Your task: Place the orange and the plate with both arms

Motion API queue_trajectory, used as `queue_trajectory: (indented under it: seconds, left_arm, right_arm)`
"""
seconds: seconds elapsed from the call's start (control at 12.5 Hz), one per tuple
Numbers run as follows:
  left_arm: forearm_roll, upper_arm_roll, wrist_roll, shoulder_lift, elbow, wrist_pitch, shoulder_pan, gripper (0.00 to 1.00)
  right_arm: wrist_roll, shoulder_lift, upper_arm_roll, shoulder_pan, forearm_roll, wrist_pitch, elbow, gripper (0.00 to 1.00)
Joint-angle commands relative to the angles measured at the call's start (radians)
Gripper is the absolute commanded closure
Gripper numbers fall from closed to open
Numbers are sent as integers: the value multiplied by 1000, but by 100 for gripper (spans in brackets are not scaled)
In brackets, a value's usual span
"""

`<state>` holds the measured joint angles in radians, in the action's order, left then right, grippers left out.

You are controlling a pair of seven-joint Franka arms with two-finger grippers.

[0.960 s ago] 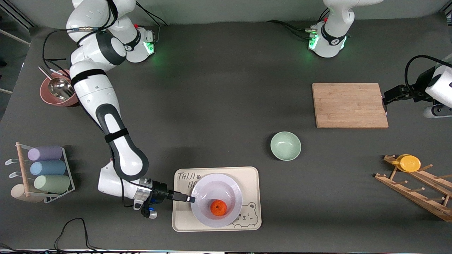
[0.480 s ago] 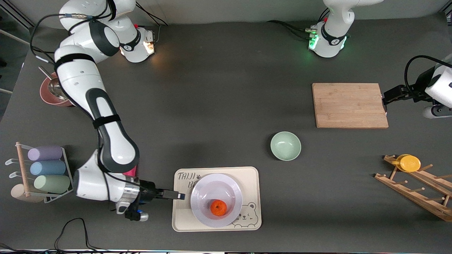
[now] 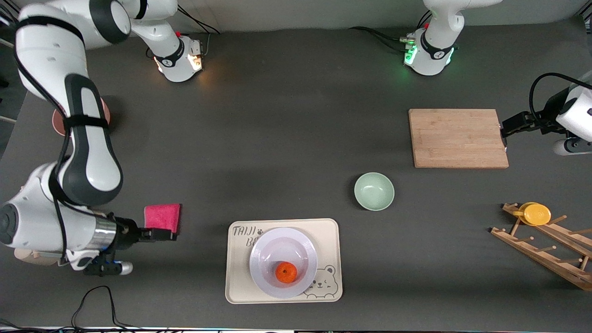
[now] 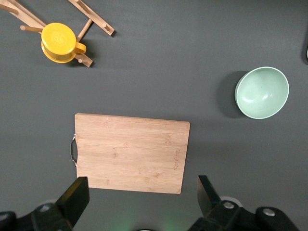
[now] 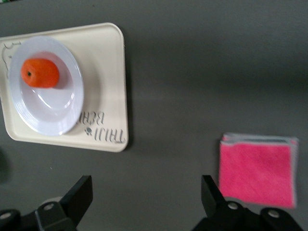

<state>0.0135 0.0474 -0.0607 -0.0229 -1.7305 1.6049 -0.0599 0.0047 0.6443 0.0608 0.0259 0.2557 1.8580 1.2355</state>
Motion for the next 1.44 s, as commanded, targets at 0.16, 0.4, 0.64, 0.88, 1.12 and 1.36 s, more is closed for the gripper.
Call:
queue_trajectory:
  seconds: [0.16,0.4,0.64,0.88,1.12,1.36]
  left_arm:
    - [8,5,-5,20,28,0,3,0]
    - [8,3,-11,20,29,-10,3,0]
    - [5,3,-11,18,13,13,8,0]
    - [-10,12,-10,15,6,10,12,0]
    - [-10,12,-11,23,6,18,20,0]
    - [-10,12,1,31,0,21,20,0]
  right_arm:
    - [-129,-444,-62,-41,-102,73,482,0]
    - [-117,-604,-64,-63,-107,66,631,0]
    - [-11,-678,-55,-69,-173,-40,662,0]
    - [122,-773,40,-84,-229,-161,656,0]
    - [115,-894,88,-115,-234,-218,650,0]
    - [52,-902,97,-156,-224,-214,622,0]
